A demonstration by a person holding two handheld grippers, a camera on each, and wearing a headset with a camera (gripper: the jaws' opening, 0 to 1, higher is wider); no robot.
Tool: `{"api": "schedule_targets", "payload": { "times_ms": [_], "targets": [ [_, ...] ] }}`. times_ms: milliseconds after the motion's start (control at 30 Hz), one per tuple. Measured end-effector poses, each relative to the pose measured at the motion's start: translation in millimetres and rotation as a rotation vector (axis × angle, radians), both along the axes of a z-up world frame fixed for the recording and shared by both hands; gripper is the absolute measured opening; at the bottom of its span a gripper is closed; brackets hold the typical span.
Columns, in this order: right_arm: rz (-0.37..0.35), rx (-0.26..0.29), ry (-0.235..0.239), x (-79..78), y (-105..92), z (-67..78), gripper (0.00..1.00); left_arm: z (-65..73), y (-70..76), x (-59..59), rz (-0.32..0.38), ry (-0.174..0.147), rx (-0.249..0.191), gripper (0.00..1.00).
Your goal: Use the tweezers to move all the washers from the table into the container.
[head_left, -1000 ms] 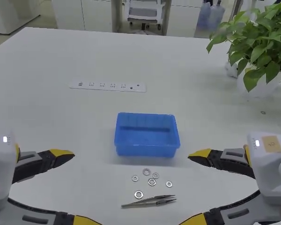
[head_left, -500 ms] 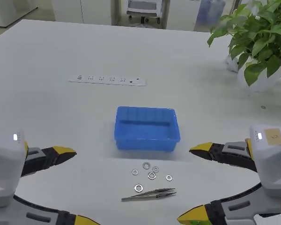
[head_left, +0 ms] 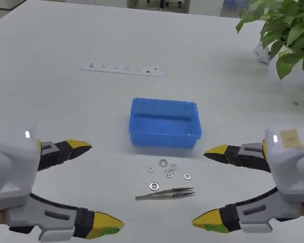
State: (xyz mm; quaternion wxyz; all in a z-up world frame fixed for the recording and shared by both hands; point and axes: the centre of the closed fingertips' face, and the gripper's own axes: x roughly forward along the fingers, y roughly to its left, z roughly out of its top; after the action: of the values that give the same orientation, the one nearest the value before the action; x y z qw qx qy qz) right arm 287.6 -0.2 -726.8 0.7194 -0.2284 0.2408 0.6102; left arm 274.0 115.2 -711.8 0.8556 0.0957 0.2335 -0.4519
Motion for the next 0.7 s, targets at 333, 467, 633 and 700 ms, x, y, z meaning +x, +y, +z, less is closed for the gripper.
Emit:
{"api": "schedule_targets", "payload": {
  "times_ms": [333,467,633,700],
  "targets": [
    [0.057,-0.079,0.037,7.0,5.3,-36.4,0.54,-50.4,-20.6,-12.0,-0.111,0.151,0.063,0.63],
    [0.154,-0.176,0.033,7.5,8.5,-60.1,0.49,-69.2,-26.9,-19.4,-0.148,0.148,0.108,0.6],
    [0.224,-0.176,0.039,4.6,26.5,-69.0,0.43,-68.7,-36.3,-6.2,-0.139,0.137,0.086,0.6],
    [0.242,-0.193,0.031,4.8,29.7,-73.6,0.42,-72.3,-35.7,2.5,-0.126,0.128,0.1,0.6]
  ]
}}
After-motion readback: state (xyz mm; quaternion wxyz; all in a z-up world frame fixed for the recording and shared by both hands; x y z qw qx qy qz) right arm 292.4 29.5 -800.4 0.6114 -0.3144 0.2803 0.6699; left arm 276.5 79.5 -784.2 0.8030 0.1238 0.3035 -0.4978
